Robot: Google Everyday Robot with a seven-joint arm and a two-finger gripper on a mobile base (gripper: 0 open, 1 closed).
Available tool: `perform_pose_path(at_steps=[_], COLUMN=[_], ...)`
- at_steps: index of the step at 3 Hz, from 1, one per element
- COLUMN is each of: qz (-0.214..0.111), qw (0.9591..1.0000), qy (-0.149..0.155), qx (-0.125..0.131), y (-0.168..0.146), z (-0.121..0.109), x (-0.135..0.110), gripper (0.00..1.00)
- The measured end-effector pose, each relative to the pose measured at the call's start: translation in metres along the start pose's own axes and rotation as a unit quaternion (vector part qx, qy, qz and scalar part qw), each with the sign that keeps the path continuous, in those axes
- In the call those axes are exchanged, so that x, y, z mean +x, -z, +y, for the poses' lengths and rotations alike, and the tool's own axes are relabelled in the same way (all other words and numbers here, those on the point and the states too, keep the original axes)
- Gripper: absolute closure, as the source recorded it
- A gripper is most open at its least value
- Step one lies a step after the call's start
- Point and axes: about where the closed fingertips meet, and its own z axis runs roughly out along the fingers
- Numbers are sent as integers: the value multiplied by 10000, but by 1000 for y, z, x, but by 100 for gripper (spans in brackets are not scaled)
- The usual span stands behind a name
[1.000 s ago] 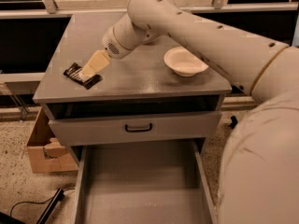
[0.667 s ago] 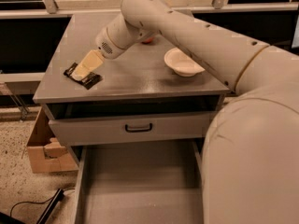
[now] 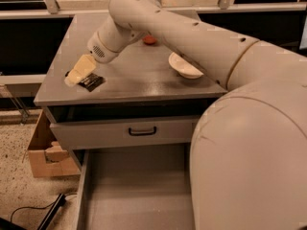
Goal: Place rxbar chocolate into middle drawer
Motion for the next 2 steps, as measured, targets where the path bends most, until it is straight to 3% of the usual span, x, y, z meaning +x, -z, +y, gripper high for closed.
perform_pose_path(at_steps=[2], qz=[444], qw=[9983], qy=[-105], qx=[360], y=[-9], z=[-11], x=[16], gripper=[0])
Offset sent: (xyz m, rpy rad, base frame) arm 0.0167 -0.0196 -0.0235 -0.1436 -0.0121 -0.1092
